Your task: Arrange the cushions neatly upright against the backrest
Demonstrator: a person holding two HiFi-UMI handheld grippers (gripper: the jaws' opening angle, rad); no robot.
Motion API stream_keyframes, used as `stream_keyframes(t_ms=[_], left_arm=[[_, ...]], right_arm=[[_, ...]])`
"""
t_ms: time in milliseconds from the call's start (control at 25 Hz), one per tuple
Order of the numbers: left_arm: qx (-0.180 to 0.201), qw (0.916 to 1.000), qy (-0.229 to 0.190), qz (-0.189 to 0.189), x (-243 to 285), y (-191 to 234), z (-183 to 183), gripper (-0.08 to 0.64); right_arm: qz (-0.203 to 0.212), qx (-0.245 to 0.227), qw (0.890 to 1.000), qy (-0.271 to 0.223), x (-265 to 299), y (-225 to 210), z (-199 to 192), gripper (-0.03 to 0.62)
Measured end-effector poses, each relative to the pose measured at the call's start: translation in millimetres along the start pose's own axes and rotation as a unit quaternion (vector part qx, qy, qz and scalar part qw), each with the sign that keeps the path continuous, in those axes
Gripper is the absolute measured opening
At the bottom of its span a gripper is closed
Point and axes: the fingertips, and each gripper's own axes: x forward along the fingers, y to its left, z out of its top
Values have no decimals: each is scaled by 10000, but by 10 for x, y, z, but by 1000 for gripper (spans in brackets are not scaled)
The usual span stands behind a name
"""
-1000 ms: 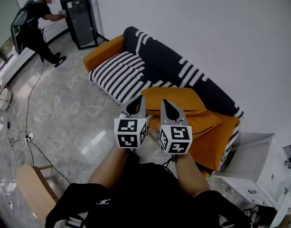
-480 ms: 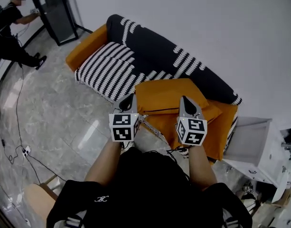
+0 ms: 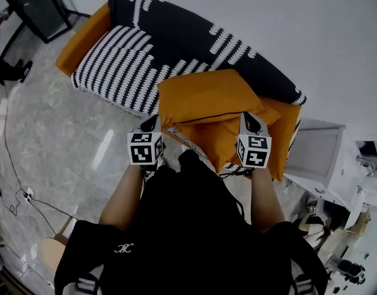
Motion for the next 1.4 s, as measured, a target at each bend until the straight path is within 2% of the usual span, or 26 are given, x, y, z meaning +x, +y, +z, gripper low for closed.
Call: stream_keyframes(t_ms=[40, 120, 160, 200, 280, 400, 520, 680, 840, 1040, 1160, 1320, 1400], left_arm=[[-110, 9999, 66, -24, 96, 23, -47, 9], [-339, 9992, 203, -69, 266, 72, -151, 9], [-431, 9986, 283, -98, 340, 97, -217, 45], [-489, 9980, 380, -135, 414, 121, -292, 125], [-435, 9968, 649, -165, 576, 176, -474, 156], [-146, 9936, 1121, -20, 813, 276, -809, 207], [-368, 9879, 1503, 19, 1021, 291, -1098, 233], [-467, 9814, 1861, 78, 1212, 244, -1326, 249], [-266, 9768, 2107, 275, 1356, 275, -1431, 256], [-473, 9696, 2370, 372, 1462, 336, -1571, 268], [-404, 9674, 2469, 394, 1511, 337, -1625, 274], [-317, 9656, 2523, 544, 1600, 355, -1643, 269], [-300, 9646, 2532, 675, 1626, 391, -1633, 205]], right_arm=[[2, 37, 10000, 81, 76, -81, -59, 57], [-30, 100, 9994, 320, 222, -245, -199, 71], [-69, 104, 9990, 439, 284, -324, -268, 75], [-110, 101, 9984, 541, 342, -401, -329, 80], [-185, 90, 9973, 708, 459, -556, -421, 91], [-294, 16, 9953, 917, 658, -791, -557, 117], [-456, 16, 9927, 1116, 856, -1091, -720, 157], [-648, 26, 9852, 1588, 1093, -1506, -1073, 210], [-614, 65, 9760, 2090, 1304, -1777, -1419, 218], [-441, 254, 9645, 2593, 1500, -1928, -1804, 216], [-320, 281, 9647, 2598, 1590, -1924, -1866, 191], [-239, 84, 9701, 2415, 1702, -1899, -1839, 155], [-185, -50, 9713, 2370, 1743, -1892, -1818, 144]])
